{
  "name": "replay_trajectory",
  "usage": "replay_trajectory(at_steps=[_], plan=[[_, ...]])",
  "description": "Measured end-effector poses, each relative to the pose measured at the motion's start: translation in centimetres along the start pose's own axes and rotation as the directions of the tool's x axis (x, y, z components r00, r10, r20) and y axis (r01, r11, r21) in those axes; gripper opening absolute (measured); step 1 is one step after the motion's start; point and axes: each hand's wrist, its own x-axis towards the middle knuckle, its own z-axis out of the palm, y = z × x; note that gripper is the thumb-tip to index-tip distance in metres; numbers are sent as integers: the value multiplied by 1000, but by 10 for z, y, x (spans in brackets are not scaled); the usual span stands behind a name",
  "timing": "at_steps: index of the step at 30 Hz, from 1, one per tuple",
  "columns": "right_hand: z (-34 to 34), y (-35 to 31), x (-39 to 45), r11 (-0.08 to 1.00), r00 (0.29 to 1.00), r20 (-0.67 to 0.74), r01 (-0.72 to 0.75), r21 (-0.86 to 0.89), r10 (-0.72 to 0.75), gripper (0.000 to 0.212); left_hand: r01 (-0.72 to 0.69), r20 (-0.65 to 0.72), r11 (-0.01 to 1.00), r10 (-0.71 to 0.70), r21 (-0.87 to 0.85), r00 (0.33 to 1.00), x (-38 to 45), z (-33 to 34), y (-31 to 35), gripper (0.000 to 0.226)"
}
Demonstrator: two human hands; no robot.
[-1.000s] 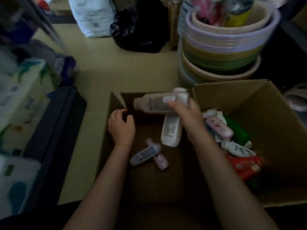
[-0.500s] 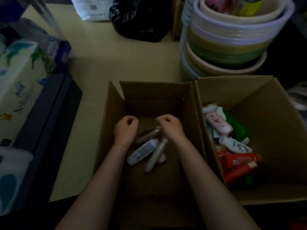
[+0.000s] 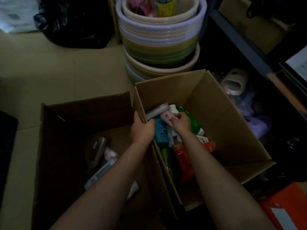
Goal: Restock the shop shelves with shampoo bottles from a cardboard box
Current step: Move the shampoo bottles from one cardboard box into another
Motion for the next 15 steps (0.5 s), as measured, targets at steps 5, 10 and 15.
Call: replay_trajectory(at_steps=[5,10,15], plan=[[31,30,40,899,995,-14,81,-430,-96,35,-74,-12,991,73,-111,997,5,-6,-11,58],[45,48,42,852,996,48,-37,-523,72,54,-118,-43,985,113,-124,993,5,-1,-10,49],[48,45,40,945,915,284,-320,75,287,78,-126,-70,989,120,-83,990,5,1,-10,50]])
